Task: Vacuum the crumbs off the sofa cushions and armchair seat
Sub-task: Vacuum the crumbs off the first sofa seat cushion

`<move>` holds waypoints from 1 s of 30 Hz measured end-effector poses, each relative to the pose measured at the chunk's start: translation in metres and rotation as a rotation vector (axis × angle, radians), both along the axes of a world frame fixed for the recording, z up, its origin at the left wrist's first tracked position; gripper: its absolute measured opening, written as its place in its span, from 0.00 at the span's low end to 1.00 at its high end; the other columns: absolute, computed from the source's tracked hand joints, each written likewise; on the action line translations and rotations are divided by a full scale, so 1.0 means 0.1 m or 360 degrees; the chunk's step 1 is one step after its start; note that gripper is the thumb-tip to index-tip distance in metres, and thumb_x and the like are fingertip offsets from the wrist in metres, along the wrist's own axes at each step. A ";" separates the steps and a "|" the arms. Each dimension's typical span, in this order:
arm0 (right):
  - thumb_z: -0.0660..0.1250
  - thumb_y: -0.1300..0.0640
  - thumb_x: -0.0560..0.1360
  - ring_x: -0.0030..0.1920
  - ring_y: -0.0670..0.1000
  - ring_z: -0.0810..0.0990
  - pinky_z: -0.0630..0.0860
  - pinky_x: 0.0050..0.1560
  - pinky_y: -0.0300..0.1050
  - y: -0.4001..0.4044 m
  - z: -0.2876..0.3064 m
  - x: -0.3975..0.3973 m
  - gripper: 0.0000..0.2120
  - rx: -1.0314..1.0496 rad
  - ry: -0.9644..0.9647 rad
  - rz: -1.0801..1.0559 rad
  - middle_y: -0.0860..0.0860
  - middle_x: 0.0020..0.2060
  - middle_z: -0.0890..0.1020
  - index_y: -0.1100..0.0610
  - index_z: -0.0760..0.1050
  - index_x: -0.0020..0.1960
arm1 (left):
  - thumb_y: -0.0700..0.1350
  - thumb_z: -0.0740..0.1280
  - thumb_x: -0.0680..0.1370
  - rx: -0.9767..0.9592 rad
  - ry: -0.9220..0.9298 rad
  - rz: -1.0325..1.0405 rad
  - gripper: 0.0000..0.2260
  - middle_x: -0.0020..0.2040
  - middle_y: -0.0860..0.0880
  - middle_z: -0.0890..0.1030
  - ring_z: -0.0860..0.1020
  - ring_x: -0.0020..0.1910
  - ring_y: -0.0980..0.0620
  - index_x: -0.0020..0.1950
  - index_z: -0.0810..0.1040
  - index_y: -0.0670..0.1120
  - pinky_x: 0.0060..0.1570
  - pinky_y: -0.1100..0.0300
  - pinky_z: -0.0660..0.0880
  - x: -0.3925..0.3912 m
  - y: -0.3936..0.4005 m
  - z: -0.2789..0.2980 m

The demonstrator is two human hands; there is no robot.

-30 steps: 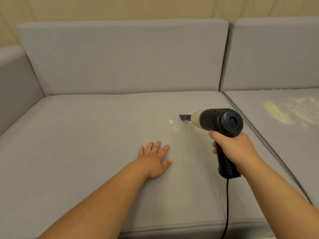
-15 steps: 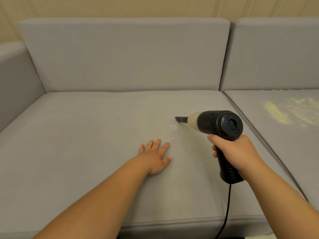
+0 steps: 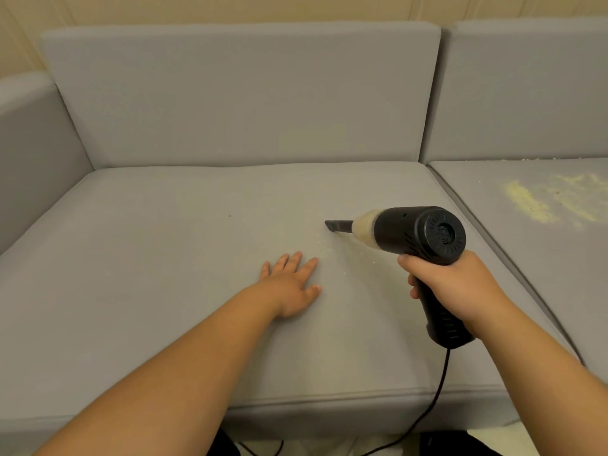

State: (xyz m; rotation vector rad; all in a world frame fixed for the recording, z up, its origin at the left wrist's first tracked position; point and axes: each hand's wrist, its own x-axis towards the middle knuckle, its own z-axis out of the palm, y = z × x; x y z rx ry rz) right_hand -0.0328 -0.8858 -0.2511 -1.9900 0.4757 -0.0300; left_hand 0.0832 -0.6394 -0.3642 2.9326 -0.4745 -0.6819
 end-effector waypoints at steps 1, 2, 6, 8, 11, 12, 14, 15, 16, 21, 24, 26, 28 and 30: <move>0.76 0.52 0.75 0.35 0.52 0.88 0.81 0.44 0.50 -0.01 0.00 -0.02 0.10 0.0004 -0.0010 -0.0043 0.57 0.39 0.87 0.59 0.83 0.47 | 0.65 0.49 0.85 0.0008 0.0006 0.0008 0.31 0.85 0.52 0.38 0.38 0.83 0.48 0.84 0.40 0.61 0.80 0.40 0.38 -0.03 0.03 0.01; 0.76 0.52 0.75 0.35 0.51 0.87 0.81 0.44 0.50 -0.01 0.00 -0.04 0.10 -0.0001 -0.0023 -0.0094 0.57 0.40 0.87 0.59 0.83 0.47 | 0.65 0.49 0.85 0.0011 0.0005 0.0015 0.31 0.85 0.52 0.38 0.38 0.83 0.48 0.84 0.40 0.61 0.80 0.40 0.38 -0.05 0.05 0.03; 0.76 0.52 0.74 0.36 0.52 0.88 0.81 0.43 0.49 0.06 -0.04 -0.10 0.11 -0.0018 -0.0046 -0.0170 0.58 0.42 0.87 0.59 0.82 0.48 | 0.64 0.50 0.85 -0.0013 0.0030 0.0068 0.30 0.85 0.53 0.37 0.38 0.83 0.48 0.84 0.40 0.62 0.80 0.39 0.39 -0.20 0.16 0.15; 0.76 0.52 0.75 0.36 0.52 0.88 0.80 0.42 0.48 0.11 -0.05 -0.13 0.10 -0.0028 -0.0040 -0.0138 0.58 0.42 0.87 0.58 0.82 0.47 | 0.64 0.50 0.85 -0.0017 0.0045 0.0071 0.30 0.85 0.53 0.37 0.38 0.83 0.48 0.84 0.40 0.62 0.80 0.39 0.39 -0.29 0.21 0.18; 0.76 0.52 0.75 0.36 0.53 0.88 0.82 0.44 0.50 0.20 -0.02 -0.20 0.10 0.0023 -0.0006 -0.0043 0.58 0.40 0.87 0.59 0.83 0.47 | 0.65 0.49 0.85 0.0021 0.0070 0.0079 0.30 0.85 0.53 0.37 0.38 0.83 0.48 0.84 0.40 0.62 0.80 0.38 0.40 -0.43 0.38 0.19; 0.76 0.52 0.75 0.37 0.54 0.88 0.82 0.45 0.51 0.24 -0.01 -0.24 0.10 0.0035 0.0011 -0.0002 0.58 0.40 0.87 0.59 0.83 0.47 | 0.65 0.49 0.85 0.0046 0.0078 0.0079 0.30 0.85 0.53 0.37 0.38 0.83 0.48 0.84 0.39 0.62 0.80 0.38 0.40 -0.47 0.44 0.18; 0.76 0.52 0.75 0.37 0.54 0.88 0.83 0.48 0.53 0.31 0.00 -0.31 0.10 0.0006 0.0042 0.0090 0.56 0.38 0.87 0.59 0.83 0.48 | 0.65 0.49 0.85 0.0089 0.0097 0.0076 0.31 0.84 0.53 0.36 0.38 0.83 0.47 0.84 0.39 0.62 0.80 0.38 0.40 -0.55 0.54 0.17; 0.76 0.52 0.75 0.37 0.54 0.88 0.83 0.48 0.53 0.35 -0.01 -0.34 0.10 -0.0011 0.0053 0.0131 0.56 0.38 0.87 0.59 0.83 0.48 | 0.65 0.49 0.85 0.0102 0.0103 0.0077 0.31 0.84 0.52 0.36 0.38 0.83 0.47 0.84 0.39 0.62 0.80 0.38 0.40 -0.58 0.59 0.15; 0.76 0.52 0.75 0.37 0.54 0.88 0.83 0.49 0.54 0.38 0.00 -0.39 0.10 -0.0019 0.0061 0.0159 0.56 0.38 0.87 0.60 0.83 0.48 | 0.65 0.49 0.85 0.0111 0.0109 0.0079 0.31 0.85 0.52 0.37 0.38 0.83 0.47 0.84 0.39 0.62 0.80 0.38 0.41 -0.63 0.63 0.15; 0.76 0.52 0.75 0.35 0.51 0.87 0.81 0.46 0.50 0.51 0.06 -0.61 0.09 -0.0072 0.0025 0.0145 0.56 0.39 0.87 0.58 0.83 0.47 | 0.65 0.49 0.85 0.0123 0.0136 0.0069 0.31 0.85 0.52 0.37 0.38 0.83 0.47 0.84 0.39 0.62 0.80 0.38 0.41 -0.78 0.71 0.14; 0.76 0.51 0.75 0.34 0.50 0.87 0.80 0.44 0.49 0.56 0.17 -0.75 0.09 -0.0073 -0.0004 0.0110 0.54 0.37 0.87 0.57 0.83 0.46 | 0.65 0.49 0.85 0.0116 0.0150 0.0033 0.31 0.85 0.52 0.37 0.38 0.84 0.47 0.84 0.40 0.62 0.80 0.37 0.41 -0.85 0.65 0.16; 0.76 0.50 0.74 0.34 0.49 0.87 0.79 0.40 0.46 0.58 0.24 -0.83 0.09 -0.0072 -0.0001 0.0117 0.53 0.37 0.87 0.56 0.83 0.46 | 0.65 0.49 0.84 0.0120 0.0151 0.0011 0.31 0.85 0.52 0.37 0.38 0.84 0.47 0.84 0.40 0.62 0.79 0.37 0.42 -0.89 0.61 0.15; 0.76 0.49 0.74 0.34 0.49 0.87 0.78 0.40 0.46 0.58 0.30 -0.90 0.09 -0.0043 0.0012 0.0127 0.53 0.37 0.87 0.55 0.83 0.46 | 0.65 0.49 0.84 0.0128 0.0158 -0.0001 0.31 0.85 0.53 0.37 0.39 0.84 0.47 0.84 0.40 0.62 0.79 0.36 0.42 -0.91 0.59 0.13; 0.76 0.49 0.75 0.34 0.50 0.88 0.79 0.41 0.47 0.56 0.34 -0.95 0.10 0.0009 0.0023 0.0135 0.53 0.37 0.87 0.55 0.83 0.47 | 0.66 0.49 0.84 0.0141 0.0163 -0.0002 0.31 0.85 0.53 0.37 0.39 0.84 0.47 0.84 0.40 0.62 0.79 0.36 0.42 -0.92 0.59 0.11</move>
